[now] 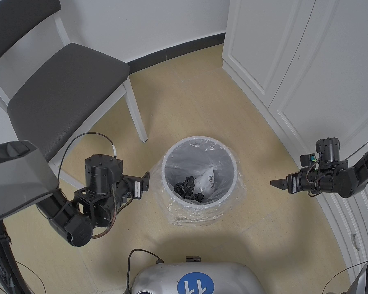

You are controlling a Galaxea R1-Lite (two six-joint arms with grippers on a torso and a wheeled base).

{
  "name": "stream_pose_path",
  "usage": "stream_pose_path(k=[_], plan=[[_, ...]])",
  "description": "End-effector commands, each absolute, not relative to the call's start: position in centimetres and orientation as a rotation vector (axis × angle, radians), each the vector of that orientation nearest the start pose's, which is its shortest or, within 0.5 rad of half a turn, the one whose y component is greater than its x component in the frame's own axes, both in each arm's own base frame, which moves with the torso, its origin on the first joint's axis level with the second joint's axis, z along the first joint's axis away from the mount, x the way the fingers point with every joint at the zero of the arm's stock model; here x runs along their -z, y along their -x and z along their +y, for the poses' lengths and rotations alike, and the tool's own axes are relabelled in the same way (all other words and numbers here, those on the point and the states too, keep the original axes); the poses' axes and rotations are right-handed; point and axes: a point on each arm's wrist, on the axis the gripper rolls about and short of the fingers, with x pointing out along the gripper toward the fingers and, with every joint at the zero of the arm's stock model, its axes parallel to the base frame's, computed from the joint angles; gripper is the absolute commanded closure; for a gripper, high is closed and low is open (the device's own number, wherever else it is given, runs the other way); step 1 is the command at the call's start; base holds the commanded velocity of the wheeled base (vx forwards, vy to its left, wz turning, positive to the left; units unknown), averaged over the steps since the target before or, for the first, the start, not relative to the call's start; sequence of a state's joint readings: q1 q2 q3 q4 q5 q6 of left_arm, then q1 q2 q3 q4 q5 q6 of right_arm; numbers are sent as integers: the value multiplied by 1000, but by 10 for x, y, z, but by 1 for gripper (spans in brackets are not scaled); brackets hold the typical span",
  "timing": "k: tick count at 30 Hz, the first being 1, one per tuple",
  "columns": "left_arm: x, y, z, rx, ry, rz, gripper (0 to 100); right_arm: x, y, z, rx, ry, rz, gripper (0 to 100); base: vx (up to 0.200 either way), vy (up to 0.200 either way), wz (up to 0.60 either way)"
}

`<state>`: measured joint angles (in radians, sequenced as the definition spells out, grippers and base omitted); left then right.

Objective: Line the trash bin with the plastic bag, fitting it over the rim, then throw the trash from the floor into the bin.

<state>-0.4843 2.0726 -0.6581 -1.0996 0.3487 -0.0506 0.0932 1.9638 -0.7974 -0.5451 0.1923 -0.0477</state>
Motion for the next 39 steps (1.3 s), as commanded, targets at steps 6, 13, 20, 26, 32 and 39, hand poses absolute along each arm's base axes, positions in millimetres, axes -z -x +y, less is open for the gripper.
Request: stream_pose_path(k=[6,13,20,26,32,39], plan=[[-116,-254,-119,118,-120,210,0,-121,-289,36,-173,125,443,0,0,0,0],[-144,-237,-91,57,-128,102,0,-148,-264,31,-81,234,347,0,0,0,0],[-180,-206,-76,43,-83,-29,0,-188,-235,25,15,282,198,0,0,0,0],[-204,-184,-66,30,-45,-139,0,-217,-214,20,68,263,76,0,0,0,0],[-225,-172,-56,-3,-14,-235,0,-231,-210,19,83,240,-34,0,0,0,0],[-254,-167,-41,-89,-34,-348,0,-237,-209,19,106,209,-214,0,0,0,0]])
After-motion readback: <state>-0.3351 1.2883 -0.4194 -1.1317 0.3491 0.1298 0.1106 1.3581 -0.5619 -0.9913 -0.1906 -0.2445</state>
